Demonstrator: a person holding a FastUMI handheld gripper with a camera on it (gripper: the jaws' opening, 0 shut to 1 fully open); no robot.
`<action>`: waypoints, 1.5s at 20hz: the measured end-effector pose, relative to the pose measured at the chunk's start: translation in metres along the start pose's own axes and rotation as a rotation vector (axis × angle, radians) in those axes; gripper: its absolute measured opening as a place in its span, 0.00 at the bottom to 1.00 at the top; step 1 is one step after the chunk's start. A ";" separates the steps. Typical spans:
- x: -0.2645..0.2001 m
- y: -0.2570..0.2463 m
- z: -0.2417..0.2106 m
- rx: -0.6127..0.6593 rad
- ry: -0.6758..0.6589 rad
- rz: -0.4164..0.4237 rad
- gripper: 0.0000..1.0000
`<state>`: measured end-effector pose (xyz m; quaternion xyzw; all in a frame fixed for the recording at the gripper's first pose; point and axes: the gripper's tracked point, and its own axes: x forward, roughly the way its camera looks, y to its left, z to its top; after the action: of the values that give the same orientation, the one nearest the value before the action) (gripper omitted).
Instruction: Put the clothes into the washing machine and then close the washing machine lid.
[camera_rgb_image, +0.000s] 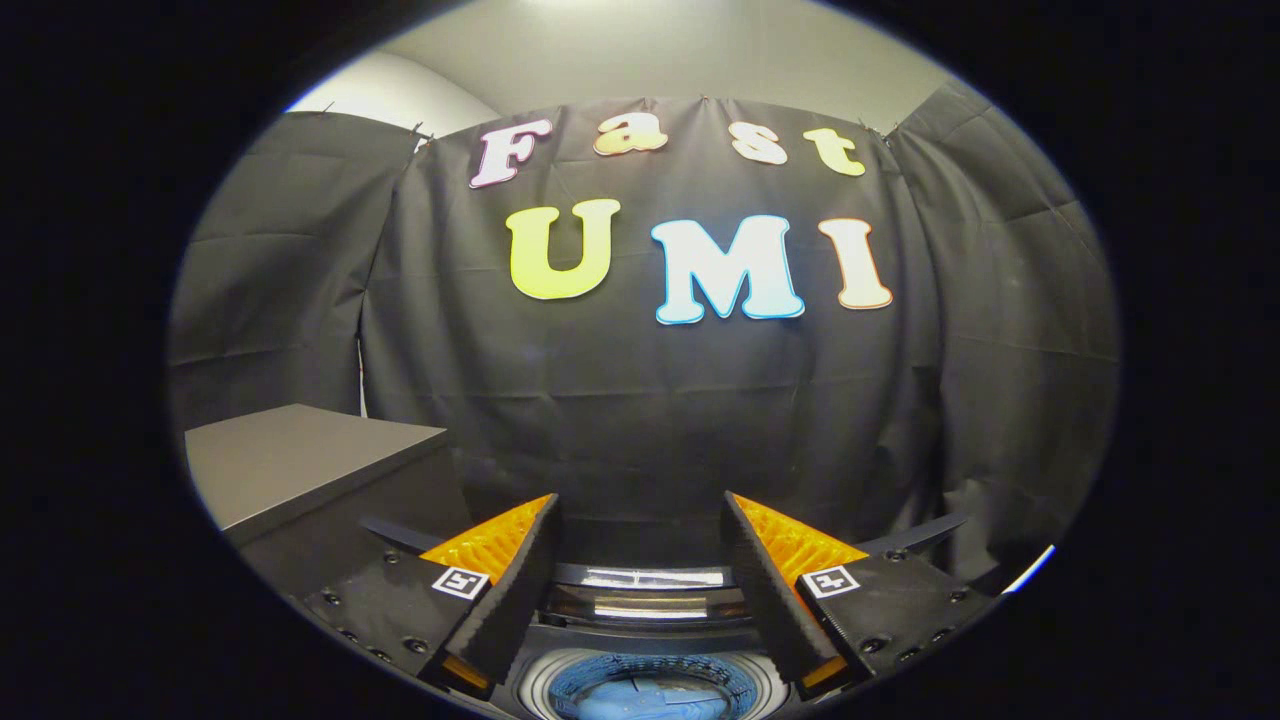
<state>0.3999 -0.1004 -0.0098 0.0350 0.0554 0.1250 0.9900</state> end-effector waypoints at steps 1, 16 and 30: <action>-0.003 0.000 -0.002 -0.001 0.000 -0.001 0.98; -0.049 0.004 -0.034 -0.006 -0.009 -0.001 0.98; -0.153 0.017 -0.135 -0.107 0.128 0.096 0.98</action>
<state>0.2329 -0.1153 -0.1265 -0.0233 0.1098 0.1770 0.9778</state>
